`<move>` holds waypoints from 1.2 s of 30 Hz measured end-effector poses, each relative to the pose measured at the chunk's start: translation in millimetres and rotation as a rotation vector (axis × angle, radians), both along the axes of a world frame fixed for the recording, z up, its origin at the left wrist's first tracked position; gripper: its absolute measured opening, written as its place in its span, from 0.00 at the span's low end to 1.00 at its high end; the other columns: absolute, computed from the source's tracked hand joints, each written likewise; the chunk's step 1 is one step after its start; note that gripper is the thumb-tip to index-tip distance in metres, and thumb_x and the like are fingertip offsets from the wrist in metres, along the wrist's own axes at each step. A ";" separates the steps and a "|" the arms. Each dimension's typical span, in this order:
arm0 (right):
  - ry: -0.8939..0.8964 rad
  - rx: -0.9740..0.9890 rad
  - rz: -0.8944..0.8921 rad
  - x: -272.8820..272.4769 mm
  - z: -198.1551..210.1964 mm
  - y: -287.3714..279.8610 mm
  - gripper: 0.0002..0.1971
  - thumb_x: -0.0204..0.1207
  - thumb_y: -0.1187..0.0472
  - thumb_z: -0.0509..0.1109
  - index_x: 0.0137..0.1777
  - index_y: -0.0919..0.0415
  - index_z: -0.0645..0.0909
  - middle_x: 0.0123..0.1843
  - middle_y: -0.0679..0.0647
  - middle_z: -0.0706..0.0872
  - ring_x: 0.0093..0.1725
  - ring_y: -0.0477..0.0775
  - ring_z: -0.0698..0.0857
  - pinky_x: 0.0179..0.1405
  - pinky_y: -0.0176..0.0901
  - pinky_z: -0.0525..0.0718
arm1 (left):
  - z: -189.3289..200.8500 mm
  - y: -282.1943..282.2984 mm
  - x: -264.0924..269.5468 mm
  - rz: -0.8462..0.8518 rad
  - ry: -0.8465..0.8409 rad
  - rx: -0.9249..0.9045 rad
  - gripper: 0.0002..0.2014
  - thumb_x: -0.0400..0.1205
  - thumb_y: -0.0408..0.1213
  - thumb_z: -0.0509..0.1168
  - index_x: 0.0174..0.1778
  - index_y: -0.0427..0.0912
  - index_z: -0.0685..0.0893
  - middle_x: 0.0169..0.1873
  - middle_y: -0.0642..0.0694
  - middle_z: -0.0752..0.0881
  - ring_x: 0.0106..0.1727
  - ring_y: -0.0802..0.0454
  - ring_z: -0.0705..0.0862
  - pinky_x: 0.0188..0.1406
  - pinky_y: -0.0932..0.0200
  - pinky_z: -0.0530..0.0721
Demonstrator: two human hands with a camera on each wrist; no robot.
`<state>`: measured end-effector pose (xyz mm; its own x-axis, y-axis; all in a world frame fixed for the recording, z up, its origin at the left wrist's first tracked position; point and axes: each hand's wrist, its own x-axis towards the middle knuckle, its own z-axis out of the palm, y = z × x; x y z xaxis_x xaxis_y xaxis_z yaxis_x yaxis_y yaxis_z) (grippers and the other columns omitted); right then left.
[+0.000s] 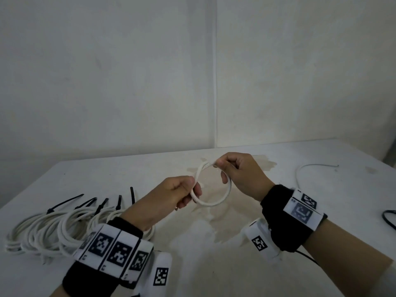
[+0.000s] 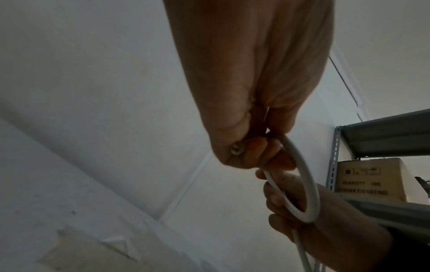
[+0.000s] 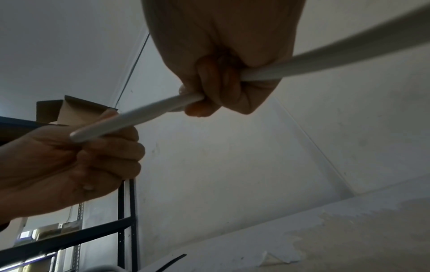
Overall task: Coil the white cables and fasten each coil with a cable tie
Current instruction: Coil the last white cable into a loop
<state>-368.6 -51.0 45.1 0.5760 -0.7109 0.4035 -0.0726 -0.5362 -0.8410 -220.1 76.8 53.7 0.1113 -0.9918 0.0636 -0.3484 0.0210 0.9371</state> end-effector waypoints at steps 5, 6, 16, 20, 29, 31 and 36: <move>0.013 0.037 0.013 4.2 0.8 -4.2 0.12 0.81 0.60 0.62 0.42 0.67 0.82 0.27 0.52 0.82 0.18 0.38 0.73 0.23 0.24 0.69 | -4.2 -6.5 -4.3 0.112 0.208 -0.081 0.19 0.86 0.42 0.48 0.33 0.42 0.76 0.28 0.55 0.84 0.23 0.63 0.70 0.26 0.71 0.69; 0.038 0.032 0.006 3.0 -0.2 -6.1 0.12 0.81 0.60 0.62 0.43 0.68 0.81 0.27 0.52 0.81 0.18 0.37 0.74 0.23 0.24 0.69 | -5.0 -7.8 -2.3 0.151 0.249 -0.107 0.19 0.87 0.41 0.48 0.33 0.42 0.76 0.27 0.55 0.85 0.23 0.62 0.69 0.25 0.72 0.68; 0.476 -0.433 -0.251 -34.7 -26.8 -40.0 0.11 0.84 0.57 0.56 0.57 0.61 0.75 0.30 0.41 0.71 0.35 0.56 0.74 0.37 0.47 0.72 | -1.9 -2.5 47.2 0.386 0.623 -0.269 0.19 0.88 0.39 0.46 0.35 0.37 0.72 0.25 0.47 0.89 0.29 0.60 0.87 0.36 0.69 0.87; 0.598 -0.535 -0.187 -28.3 -26.6 -44.6 0.11 0.83 0.58 0.57 0.53 0.63 0.78 0.41 0.53 0.81 0.42 0.60 0.80 0.42 0.49 0.75 | -5.0 -9.2 47.7 0.455 0.571 -0.280 0.19 0.88 0.42 0.46 0.34 0.40 0.71 0.15 0.54 0.76 0.18 0.61 0.77 0.41 0.60 0.80; 0.573 -0.953 0.088 8.5 -27.1 -15.4 0.10 0.61 0.70 0.79 0.33 0.63 0.79 0.31 0.57 0.81 0.25 0.55 0.80 0.22 0.36 0.77 | -7.3 -13.8 38.7 0.489 0.264 -0.198 0.18 0.87 0.43 0.48 0.31 0.42 0.68 0.17 0.56 0.65 0.16 0.62 0.63 0.33 0.60 0.69; 0.533 -1.028 0.143 14.5 -22.9 -6.1 0.05 0.68 0.68 0.73 0.35 0.63 0.79 0.34 0.56 0.80 0.28 0.54 0.79 0.25 0.38 0.77 | -6.6 -15.6 36.1 0.491 0.254 -0.188 0.18 0.87 0.42 0.49 0.31 0.41 0.68 0.18 0.54 0.65 0.17 0.61 0.64 0.32 0.61 0.69; 0.316 -1.040 0.246 38.8 -7.1 16.7 0.02 0.73 0.69 0.62 0.41 0.65 0.76 0.35 0.60 0.79 0.34 0.53 0.72 0.35 0.42 0.67 | -6.6 -20.4 16.7 0.439 0.162 -0.159 0.20 0.88 0.39 0.48 0.30 0.41 0.71 0.20 0.52 0.75 0.26 0.56 0.75 0.23 0.76 0.72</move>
